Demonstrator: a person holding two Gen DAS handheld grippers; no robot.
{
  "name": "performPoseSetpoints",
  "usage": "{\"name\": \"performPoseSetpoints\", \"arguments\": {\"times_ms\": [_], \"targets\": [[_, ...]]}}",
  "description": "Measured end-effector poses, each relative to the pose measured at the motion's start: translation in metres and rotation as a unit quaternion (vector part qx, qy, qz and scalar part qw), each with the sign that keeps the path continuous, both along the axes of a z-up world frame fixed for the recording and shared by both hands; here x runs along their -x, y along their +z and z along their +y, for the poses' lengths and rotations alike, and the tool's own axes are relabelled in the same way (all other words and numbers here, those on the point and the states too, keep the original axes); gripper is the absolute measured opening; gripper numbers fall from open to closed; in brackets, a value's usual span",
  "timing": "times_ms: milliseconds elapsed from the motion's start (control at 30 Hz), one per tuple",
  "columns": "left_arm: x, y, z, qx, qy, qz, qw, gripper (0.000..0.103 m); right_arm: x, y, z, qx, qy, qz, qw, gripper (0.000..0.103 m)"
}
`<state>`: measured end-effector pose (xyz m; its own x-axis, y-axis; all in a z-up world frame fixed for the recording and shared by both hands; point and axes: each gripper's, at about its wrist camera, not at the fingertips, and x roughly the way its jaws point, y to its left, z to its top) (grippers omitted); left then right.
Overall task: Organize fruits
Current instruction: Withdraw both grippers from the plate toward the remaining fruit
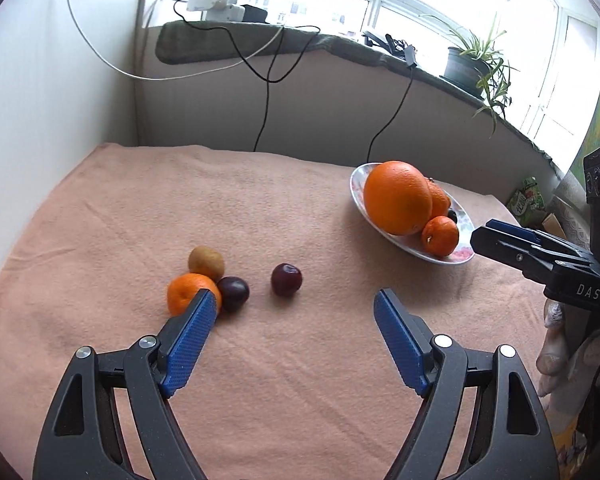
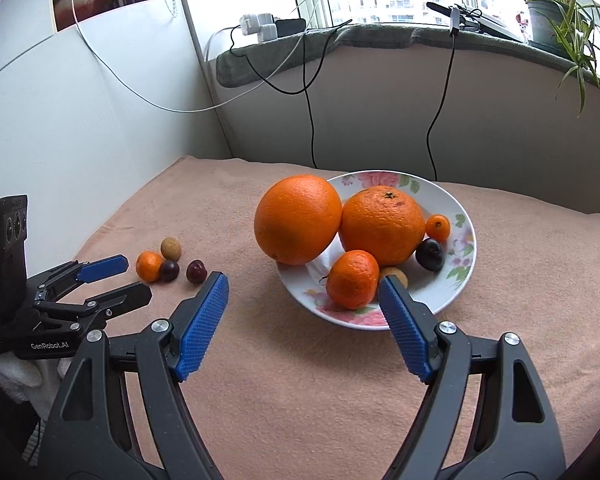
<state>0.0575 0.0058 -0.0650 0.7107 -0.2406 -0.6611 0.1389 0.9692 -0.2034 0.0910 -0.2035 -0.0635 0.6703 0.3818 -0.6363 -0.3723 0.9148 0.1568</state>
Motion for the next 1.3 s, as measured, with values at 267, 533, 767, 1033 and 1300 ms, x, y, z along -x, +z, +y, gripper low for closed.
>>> {"name": "performPoseSetpoints", "arguments": {"times_ms": [267,533,767,1033,1300], "targets": [[0.012,-0.015,0.034,-0.008,0.033,0.026,0.9991,0.075,0.004,-0.006,0.034,0.001,0.033,0.006,0.999,0.080],[0.009,-0.024,0.043,-0.016,0.033,0.039,0.9986,0.064,0.006,-0.013,0.071,0.042,0.071,0.009,0.997,0.080],[0.004,-0.027,0.051,-0.008,0.039,0.039,0.9984,0.049,-0.005,-0.024,0.096,0.060,0.091,0.026,0.994,0.069],[-0.005,-0.029,0.053,-0.005,0.042,0.042,0.9982,0.043,-0.021,-0.041,0.118,0.073,0.105,0.050,0.991,0.056],[-0.017,-0.032,0.056,0.010,0.039,0.052,0.9978,0.042,-0.036,-0.056,0.129,0.071,0.110,0.071,0.989,0.049]]}}
